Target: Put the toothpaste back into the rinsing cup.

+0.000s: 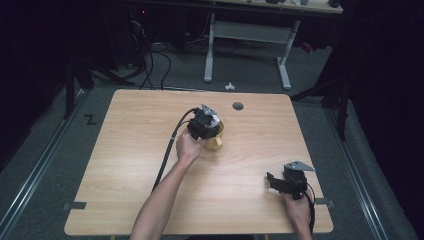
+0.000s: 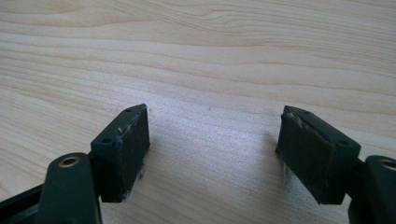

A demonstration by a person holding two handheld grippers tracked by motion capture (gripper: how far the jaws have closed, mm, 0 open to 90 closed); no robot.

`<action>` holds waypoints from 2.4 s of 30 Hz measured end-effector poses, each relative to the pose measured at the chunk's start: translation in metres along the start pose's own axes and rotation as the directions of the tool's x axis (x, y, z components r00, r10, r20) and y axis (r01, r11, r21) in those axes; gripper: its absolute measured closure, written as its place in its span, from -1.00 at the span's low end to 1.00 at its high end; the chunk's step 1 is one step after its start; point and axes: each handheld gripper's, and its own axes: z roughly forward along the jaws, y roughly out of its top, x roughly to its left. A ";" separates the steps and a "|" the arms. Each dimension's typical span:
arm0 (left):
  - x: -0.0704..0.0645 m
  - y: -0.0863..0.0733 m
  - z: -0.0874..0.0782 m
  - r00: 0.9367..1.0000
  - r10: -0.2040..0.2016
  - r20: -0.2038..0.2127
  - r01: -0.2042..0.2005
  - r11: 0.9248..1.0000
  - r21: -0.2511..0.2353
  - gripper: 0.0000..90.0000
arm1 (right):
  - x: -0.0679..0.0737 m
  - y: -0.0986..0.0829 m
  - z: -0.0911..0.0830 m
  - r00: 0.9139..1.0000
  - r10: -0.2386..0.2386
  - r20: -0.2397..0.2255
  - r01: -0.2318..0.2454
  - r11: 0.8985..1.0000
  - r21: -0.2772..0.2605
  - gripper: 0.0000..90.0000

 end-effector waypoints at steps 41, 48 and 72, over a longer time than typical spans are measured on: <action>0.001 0.002 -0.018 0.999 -0.013 0.035 0.014 0.999 -0.041 -0.55 | 0.000 0.000 0.000 1.000 0.000 0.000 0.000 1.000 0.000 -0.44; 0.003 0.002 -0.021 0.999 -0.015 0.034 0.016 0.999 -0.040 -0.66 | 0.000 0.000 0.000 1.000 0.000 0.001 0.000 1.000 0.000 -0.44; 0.004 0.000 -0.039 0.998 -0.001 0.065 0.005 0.998 -0.060 -0.76 | 0.000 0.000 0.000 1.000 0.000 0.000 0.000 1.000 0.000 -0.44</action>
